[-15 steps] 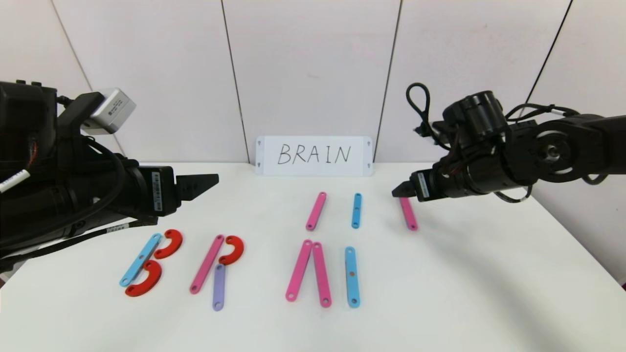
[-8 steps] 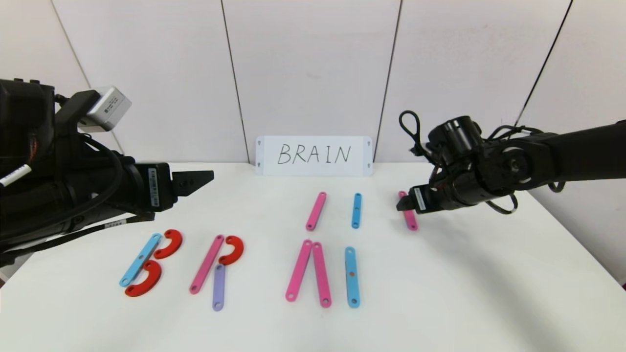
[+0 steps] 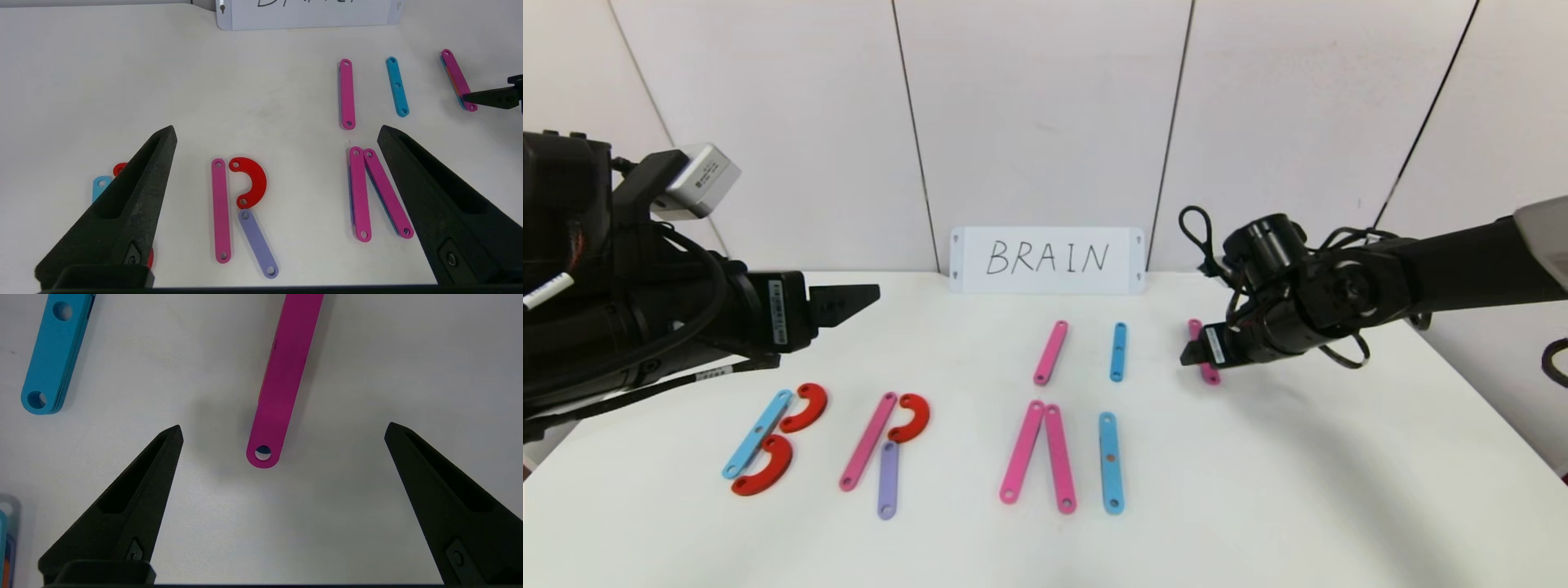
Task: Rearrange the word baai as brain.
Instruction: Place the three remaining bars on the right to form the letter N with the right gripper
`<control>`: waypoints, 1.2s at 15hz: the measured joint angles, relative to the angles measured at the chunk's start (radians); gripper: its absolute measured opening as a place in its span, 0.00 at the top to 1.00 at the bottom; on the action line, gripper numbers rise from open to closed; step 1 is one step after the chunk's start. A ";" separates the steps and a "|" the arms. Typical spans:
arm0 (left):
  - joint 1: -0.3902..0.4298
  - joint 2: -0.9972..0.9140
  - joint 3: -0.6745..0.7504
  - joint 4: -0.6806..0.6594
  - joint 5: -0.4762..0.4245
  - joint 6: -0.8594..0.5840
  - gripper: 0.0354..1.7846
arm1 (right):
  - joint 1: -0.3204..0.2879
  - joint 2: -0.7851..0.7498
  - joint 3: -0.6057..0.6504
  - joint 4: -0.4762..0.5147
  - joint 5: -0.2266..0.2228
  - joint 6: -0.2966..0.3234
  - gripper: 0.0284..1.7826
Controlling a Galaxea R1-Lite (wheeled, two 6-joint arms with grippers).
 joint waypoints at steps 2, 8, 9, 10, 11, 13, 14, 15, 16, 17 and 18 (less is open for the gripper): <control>0.002 0.000 0.000 0.000 0.000 0.000 0.04 | -0.001 0.017 -0.013 0.000 0.000 0.000 0.03; 0.004 0.001 0.000 0.000 0.000 0.001 0.04 | -0.007 0.074 -0.073 0.000 0.001 0.005 0.03; 0.004 0.002 0.000 0.000 0.000 0.000 0.04 | -0.009 0.083 -0.084 0.001 0.001 0.008 0.03; 0.004 0.002 0.000 0.000 0.000 0.000 0.04 | -0.009 0.089 -0.090 0.000 0.001 0.008 0.03; 0.005 0.004 0.000 0.000 0.000 0.001 0.04 | -0.009 0.095 -0.094 0.001 0.002 0.009 0.03; 0.006 0.005 0.000 0.000 -0.001 0.000 0.04 | -0.015 0.101 -0.098 0.001 0.003 0.009 0.03; 0.006 0.005 0.000 0.000 -0.001 0.000 0.04 | -0.021 0.104 -0.099 0.000 0.003 0.009 0.03; 0.007 0.005 0.000 0.000 -0.001 0.000 0.04 | -0.024 0.105 -0.101 0.001 0.003 0.009 0.03; 0.007 0.005 0.000 0.000 -0.001 0.001 0.04 | -0.025 0.106 -0.103 0.001 0.003 0.011 0.03; 0.007 0.005 0.000 0.000 -0.001 0.001 0.04 | -0.025 0.107 -0.104 0.001 0.003 0.014 0.03; 0.007 0.005 0.000 0.000 -0.001 0.007 0.04 | -0.025 0.109 -0.104 0.001 0.003 0.015 0.04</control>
